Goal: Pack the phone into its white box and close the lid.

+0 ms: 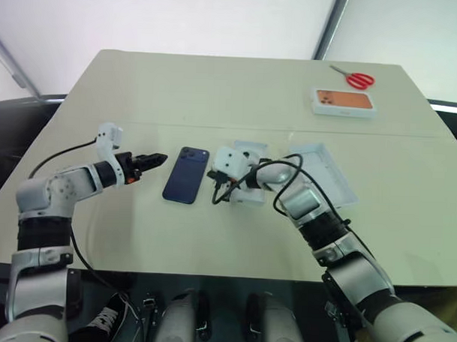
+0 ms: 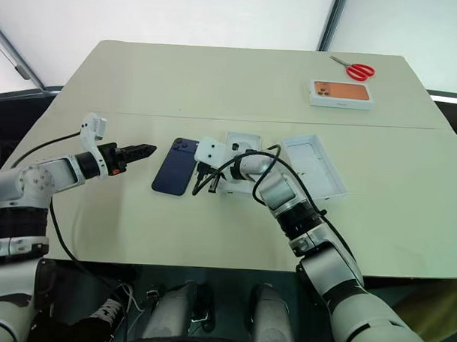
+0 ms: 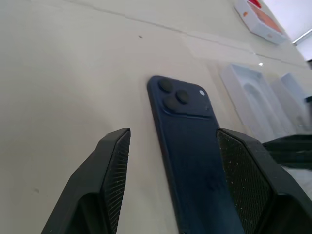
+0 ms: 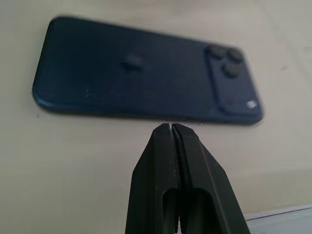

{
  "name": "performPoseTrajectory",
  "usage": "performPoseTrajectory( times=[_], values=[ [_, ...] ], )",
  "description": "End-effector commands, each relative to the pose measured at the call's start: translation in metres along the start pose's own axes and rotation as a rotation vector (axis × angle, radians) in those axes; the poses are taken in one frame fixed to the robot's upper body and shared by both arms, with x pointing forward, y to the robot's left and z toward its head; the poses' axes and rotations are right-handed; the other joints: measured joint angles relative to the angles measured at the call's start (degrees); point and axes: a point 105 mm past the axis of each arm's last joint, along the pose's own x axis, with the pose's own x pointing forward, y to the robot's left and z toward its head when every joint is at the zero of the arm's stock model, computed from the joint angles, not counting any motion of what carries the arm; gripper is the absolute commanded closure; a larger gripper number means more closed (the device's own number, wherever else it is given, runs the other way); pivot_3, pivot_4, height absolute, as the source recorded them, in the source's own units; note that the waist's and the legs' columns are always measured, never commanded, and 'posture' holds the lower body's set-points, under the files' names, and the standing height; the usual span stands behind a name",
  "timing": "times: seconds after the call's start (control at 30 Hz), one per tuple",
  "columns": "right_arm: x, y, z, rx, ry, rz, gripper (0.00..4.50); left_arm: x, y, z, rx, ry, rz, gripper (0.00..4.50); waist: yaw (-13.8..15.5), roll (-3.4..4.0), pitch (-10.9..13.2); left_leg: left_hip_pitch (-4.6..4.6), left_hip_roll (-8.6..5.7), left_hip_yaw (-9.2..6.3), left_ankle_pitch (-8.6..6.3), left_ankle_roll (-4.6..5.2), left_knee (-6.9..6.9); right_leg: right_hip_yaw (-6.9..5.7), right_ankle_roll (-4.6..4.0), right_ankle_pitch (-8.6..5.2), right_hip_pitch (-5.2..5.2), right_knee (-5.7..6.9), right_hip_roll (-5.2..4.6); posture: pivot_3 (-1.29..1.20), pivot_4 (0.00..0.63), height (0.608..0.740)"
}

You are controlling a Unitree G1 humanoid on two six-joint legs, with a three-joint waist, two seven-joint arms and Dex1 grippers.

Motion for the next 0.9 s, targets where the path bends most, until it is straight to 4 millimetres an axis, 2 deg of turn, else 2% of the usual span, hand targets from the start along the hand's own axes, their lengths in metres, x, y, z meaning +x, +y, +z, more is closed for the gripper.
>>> performPoseTrajectory(
  times=[0.03, 0.13, 0.23, 0.43, 0.6, 0.73, 0.9],
  values=[
    [0.002, -0.009, 0.012, -0.069, 0.034, -0.015, 4.44, 0.001, -0.003, -0.009, -0.009, 0.083, -0.024, 1.54, -0.1, 0.00, 0.0, 0.00, 0.00, 0.01, 0.00, 0.00, 0.00, 0.01, 0.00, 0.00, -0.03, 0.03, 0.00, 0.00, 0.150, 0.738],
    [0.006, -0.008, 0.012, -0.082, 0.051, -0.008, 4.44, 0.004, -0.010, -0.016, -0.010, 0.126, -0.066, 1.54, -0.1, 0.00, 0.0, -0.01, 0.00, 0.03, 0.01, -0.02, -0.01, 0.02, 0.00, -0.01, -0.06, 0.04, 0.01, 0.00, 0.150, 0.738],
    [0.010, -0.007, 0.010, -0.071, 0.060, -0.009, 4.44, 0.007, -0.003, -0.025, -0.008, 0.190, -0.020, 1.54, -0.1, -0.01, 0.0, -0.01, 0.00, 0.04, 0.00, -0.04, -0.01, 0.03, 0.00, -0.01, -0.06, 0.04, 0.01, 0.00, 0.150, 0.738],
    [0.011, -0.010, 0.003, -0.101, 0.097, -0.022, 4.44, 0.016, -0.007, -0.043, -0.023, 0.253, -0.044, 1.54, 0.0, -0.01, 0.0, 0.01, -0.01, 0.06, -0.06, -0.15, -0.01, 0.06, 0.00, -0.01, -0.06, 0.06, -0.01, 0.00, 0.150, 0.738],
    [0.016, -0.003, 0.007, -0.091, 0.076, -0.003, 4.44, 0.025, -0.010, -0.056, -0.067, 0.278, -0.069, 1.54, 0.2, 0.02, -0.1, 0.03, -0.02, 0.05, -0.07, -0.19, -0.01, 0.06, -0.01, -0.01, -0.03, 0.06, -0.02, 0.00, 0.150, 0.738],
    [0.018, 0.000, 0.010, -0.088, 0.063, 0.001, 4.44, 0.037, -0.021, -0.072, -0.113, 0.320, -0.110, 1.54, 0.5, 0.03, -0.1, 0.05, -0.07, 0.04, -0.08, -0.19, -0.01, 0.06, 0.00, -0.01, 0.01, 0.06, -0.06, 0.00, 0.150, 0.738],
    [0.018, -0.001, 0.008, -0.084, 0.063, -0.007, 4.44, 0.048, -0.035, -0.072, -0.147, 0.318, -0.156, 1.54, 0.6, 0.07, -0.2, 0.14, -0.14, -0.05, -0.08, -0.19, -0.01, 0.05, 0.01, -0.01, 0.14, 0.06, -0.14, 0.00, 0.150, 0.738]
  ],
)
